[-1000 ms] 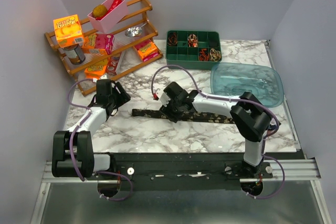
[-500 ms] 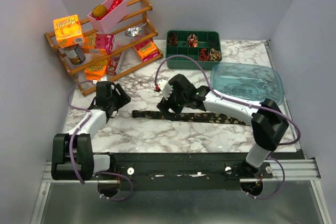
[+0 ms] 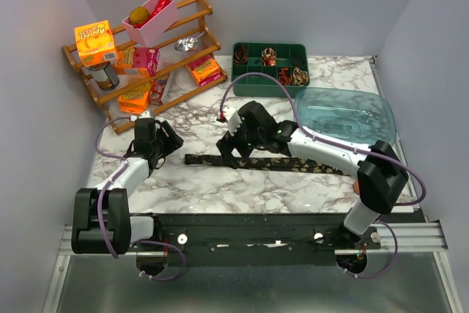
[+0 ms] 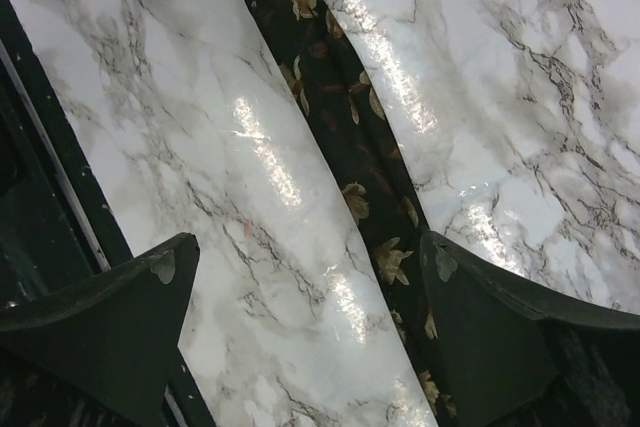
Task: Roll the ties
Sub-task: Roll the tie at the center of the board.
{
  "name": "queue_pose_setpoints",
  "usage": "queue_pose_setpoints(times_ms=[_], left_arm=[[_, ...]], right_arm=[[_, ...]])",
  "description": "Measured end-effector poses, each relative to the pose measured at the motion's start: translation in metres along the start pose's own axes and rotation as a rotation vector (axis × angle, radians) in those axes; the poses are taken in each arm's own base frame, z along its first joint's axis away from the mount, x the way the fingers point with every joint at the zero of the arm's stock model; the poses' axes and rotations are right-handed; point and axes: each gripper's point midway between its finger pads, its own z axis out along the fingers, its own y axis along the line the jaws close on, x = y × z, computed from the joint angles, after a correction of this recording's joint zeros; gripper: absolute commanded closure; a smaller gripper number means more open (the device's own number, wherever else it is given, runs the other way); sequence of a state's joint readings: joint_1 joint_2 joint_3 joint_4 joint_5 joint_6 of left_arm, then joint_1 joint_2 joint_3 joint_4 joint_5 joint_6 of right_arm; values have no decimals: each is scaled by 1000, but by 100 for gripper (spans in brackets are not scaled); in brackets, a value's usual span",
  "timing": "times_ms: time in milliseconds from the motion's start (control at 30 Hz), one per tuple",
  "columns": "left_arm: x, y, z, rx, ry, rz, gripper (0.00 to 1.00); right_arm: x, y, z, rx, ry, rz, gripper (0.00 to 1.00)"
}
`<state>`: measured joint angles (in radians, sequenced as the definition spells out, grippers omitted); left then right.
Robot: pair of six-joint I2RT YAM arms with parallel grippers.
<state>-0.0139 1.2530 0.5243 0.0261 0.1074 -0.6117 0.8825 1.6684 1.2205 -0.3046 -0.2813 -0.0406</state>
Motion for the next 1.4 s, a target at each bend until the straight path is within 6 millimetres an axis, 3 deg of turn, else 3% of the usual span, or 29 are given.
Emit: queue_pose_setpoints(times_ms=[333,633,867,1000,1233,1400], left_arm=[[36,-5,-5,100,71,-55,33],[40,-11,-15,143,68,-80,34],[48,-9,-19,143,88,-94,34],[48,-10,-21,145,86,-93,33],[48,-13,-23,164,91,-95,33],[46,-21,-24,209,88,-99,33]], right_arm=[[-16,-2,22,2,-10,126,3],[-23,-8,68,-33,17,46,0],[-12,-8,109,-51,70,-42,0],[1,-12,122,-49,103,-76,1],[14,-21,129,-10,140,-131,12],[16,-22,131,15,145,-166,29]])
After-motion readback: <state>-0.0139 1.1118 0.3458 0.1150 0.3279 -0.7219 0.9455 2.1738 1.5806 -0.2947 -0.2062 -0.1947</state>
